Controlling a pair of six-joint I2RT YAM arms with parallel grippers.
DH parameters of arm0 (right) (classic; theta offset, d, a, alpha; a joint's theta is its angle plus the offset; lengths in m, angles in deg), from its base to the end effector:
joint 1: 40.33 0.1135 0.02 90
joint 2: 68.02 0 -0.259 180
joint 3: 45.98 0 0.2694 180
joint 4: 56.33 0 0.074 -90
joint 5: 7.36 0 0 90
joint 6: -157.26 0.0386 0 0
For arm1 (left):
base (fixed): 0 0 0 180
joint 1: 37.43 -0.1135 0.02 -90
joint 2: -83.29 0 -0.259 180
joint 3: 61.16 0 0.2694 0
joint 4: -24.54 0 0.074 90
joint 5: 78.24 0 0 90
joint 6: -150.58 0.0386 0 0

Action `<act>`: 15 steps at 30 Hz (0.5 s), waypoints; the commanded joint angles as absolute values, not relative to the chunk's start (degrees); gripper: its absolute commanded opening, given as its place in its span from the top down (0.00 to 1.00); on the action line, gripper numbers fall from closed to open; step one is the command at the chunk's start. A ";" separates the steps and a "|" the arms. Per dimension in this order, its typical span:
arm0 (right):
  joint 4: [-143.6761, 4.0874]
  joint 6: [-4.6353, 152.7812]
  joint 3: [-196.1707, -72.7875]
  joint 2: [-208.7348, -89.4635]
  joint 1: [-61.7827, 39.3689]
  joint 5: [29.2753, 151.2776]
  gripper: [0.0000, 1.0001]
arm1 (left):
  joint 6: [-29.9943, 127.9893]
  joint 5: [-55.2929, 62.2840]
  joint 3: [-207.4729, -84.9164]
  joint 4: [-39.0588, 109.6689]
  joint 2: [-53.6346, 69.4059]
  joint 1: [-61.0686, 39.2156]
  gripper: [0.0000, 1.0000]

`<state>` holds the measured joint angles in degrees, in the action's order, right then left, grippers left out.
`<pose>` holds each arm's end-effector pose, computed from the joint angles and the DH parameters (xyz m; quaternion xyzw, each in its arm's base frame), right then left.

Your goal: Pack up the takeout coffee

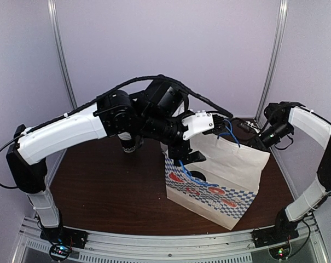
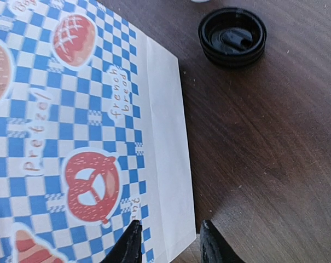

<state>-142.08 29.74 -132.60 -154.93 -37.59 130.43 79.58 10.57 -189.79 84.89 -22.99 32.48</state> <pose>0.2806 0.0421 0.2711 -0.3276 0.8531 0.3769 0.1511 0.1471 -0.4046 0.3952 0.6327 0.6383 -0.1968 0.3918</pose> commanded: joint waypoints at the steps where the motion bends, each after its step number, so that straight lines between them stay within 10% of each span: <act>1: -144.43 32.68 -136.79 -150.86 -37.52 133.00 0.63 | 77.05 16.59 -185.55 71.74 -17.94 32.76 0.12; 15: -146.20 40.81 -148.81 -139.84 -36.46 140.72 0.54 | 63.61 34.54 -179.49 61.37 -15.06 30.85 0.14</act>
